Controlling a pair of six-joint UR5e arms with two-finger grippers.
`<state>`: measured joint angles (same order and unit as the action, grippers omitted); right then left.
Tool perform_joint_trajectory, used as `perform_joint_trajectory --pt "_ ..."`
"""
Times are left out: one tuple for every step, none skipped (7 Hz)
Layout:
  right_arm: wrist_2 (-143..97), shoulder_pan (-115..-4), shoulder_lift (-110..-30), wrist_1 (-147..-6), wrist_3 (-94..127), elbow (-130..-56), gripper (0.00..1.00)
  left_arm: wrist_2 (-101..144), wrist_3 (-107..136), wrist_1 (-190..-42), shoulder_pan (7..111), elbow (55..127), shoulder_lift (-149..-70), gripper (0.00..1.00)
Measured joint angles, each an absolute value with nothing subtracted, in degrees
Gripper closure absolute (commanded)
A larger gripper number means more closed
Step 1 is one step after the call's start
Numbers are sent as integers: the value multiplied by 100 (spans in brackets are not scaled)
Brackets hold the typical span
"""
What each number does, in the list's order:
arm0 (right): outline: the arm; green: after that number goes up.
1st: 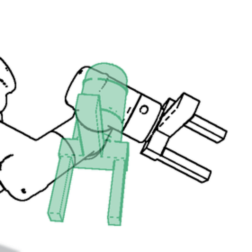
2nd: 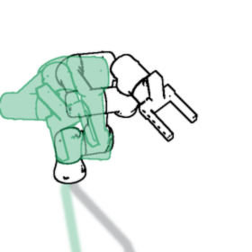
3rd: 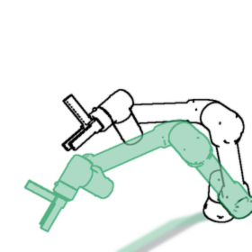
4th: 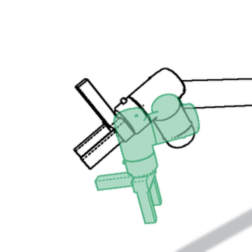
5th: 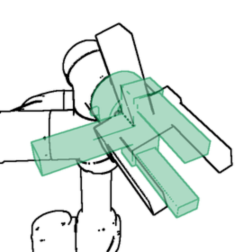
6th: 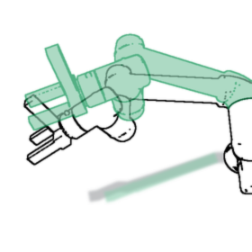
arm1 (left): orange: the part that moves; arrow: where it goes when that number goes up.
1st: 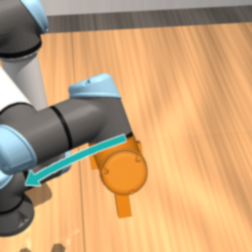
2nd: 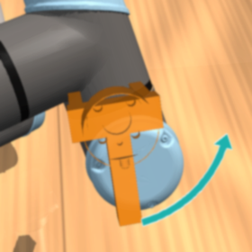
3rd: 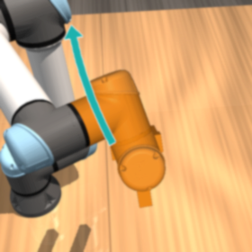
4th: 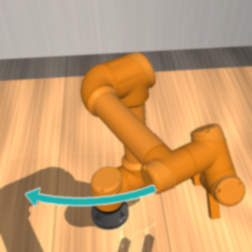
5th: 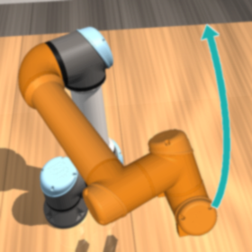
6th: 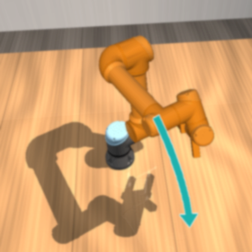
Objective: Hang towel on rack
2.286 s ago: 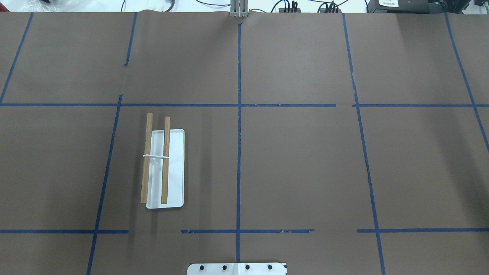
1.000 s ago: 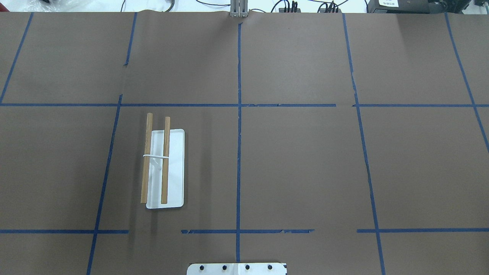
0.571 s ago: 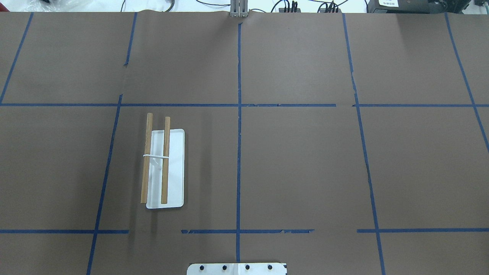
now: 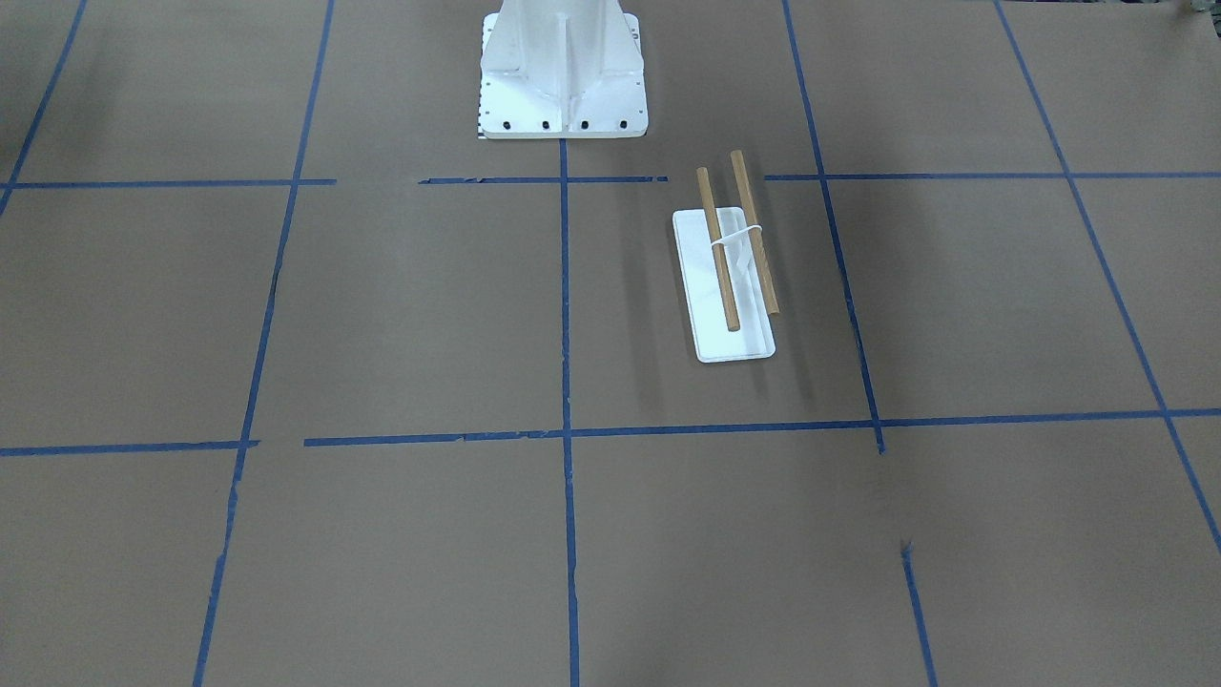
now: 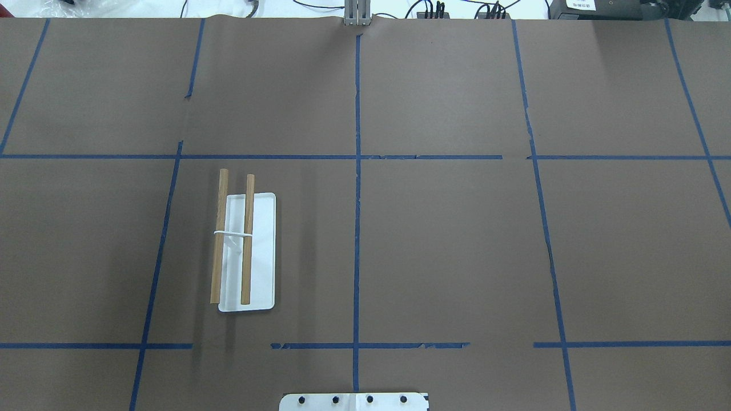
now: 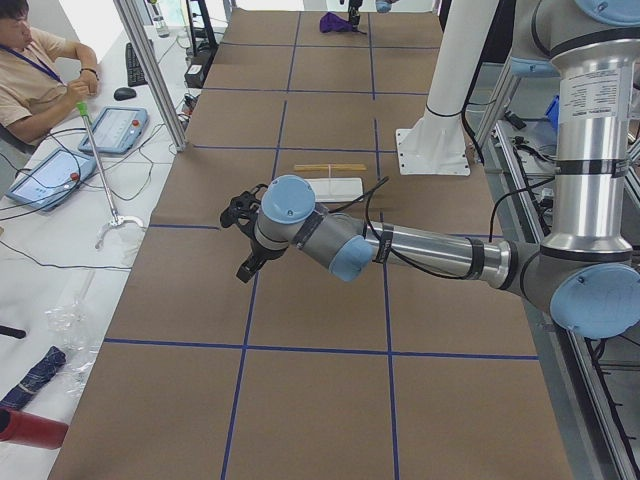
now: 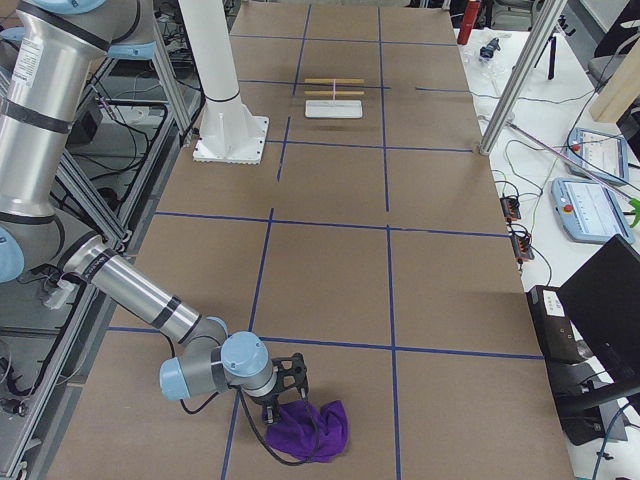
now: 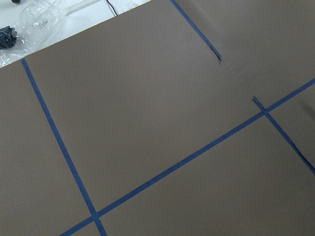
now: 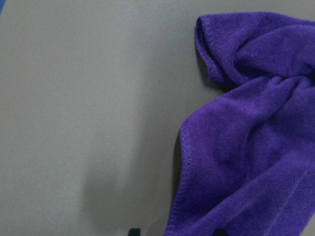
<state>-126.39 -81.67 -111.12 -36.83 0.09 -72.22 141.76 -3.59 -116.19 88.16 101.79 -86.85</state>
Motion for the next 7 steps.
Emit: perform_joint_trajectory --pt "-12563 -8108 -11115 -3683 7 -7201 100 14181 -349 -11656 8816 10179 -8687 0" --pt "-12432 -8046 -11117 -3683 -29 -7157 100 14182 -335 -11753 8816 10174 -8683 0" --pt "-12328 -8007 -11118 -3680 -157 -7130 100 14179 -329 -11828 8815 10171 -8679 0" --pt "-12278 -8000 -11113 -3675 -323 -7144 100 14178 -326 -11859 8815 10167 -8676 0" --pt "-12259 -8003 -11091 -3669 -462 -7222 100 14177 -333 -11871 8815 10167 -8677 0" --pt "-12255 -8069 -11040 -3676 -643 -7359 100 14164 -354 -11950 8816 10170 -8678 0" --pt "-12280 -8218 -10961 -3702 -832 -7516 100 14141 -362 -12194 8816 10166 -8671 0"
